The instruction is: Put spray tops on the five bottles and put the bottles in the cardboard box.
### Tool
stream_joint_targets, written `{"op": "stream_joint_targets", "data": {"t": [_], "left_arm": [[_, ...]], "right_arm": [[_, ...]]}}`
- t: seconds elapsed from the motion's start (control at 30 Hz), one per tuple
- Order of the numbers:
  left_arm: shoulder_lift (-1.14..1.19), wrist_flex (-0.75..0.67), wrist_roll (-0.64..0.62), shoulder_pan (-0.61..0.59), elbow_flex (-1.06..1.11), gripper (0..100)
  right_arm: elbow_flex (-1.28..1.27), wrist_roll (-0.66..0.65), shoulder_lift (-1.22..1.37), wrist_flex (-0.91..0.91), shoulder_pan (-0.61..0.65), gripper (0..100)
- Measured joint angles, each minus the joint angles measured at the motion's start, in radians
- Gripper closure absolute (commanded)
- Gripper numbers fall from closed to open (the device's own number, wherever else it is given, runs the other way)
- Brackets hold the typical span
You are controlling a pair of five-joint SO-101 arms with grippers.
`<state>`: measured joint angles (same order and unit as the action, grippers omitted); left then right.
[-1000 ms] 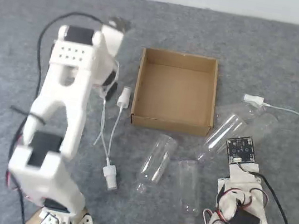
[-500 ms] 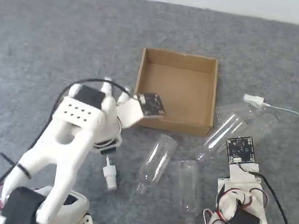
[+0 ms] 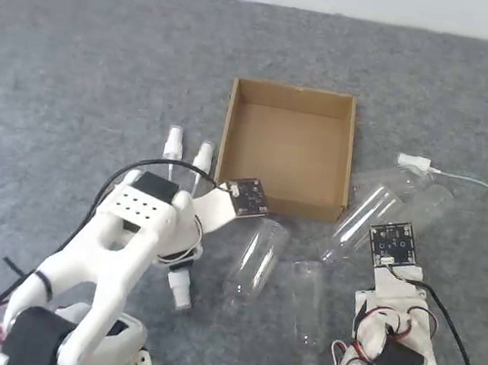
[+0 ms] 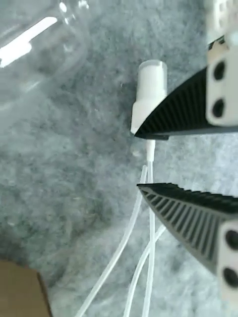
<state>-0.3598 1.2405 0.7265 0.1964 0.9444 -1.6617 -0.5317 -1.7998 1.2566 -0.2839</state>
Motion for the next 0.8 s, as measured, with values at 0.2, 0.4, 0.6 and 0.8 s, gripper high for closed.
{"op": "stream_joint_targets", "data": {"t": [0.2, 0.4, 0.6, 0.8], "left_arm": [[-0.003, -0.006, -0.031, -0.083, 0.018, 90], [-0.003, -0.006, -0.034, -0.196, 0.023, 90], [-0.008, 0.046, -0.018, -0.252, 0.023, 90], [-0.008, 0.117, 0.100, -0.255, 0.023, 90]], "right_arm": [[0.000, 0.000, 0.000, 0.000, 0.000, 99.2], [0.000, 0.000, 0.000, 0.000, 0.000, 99.2], [0.000, 0.000, 0.000, 0.000, 0.000, 99.2], [0.000, 0.000, 0.000, 0.000, 0.000, 99.2]]}}
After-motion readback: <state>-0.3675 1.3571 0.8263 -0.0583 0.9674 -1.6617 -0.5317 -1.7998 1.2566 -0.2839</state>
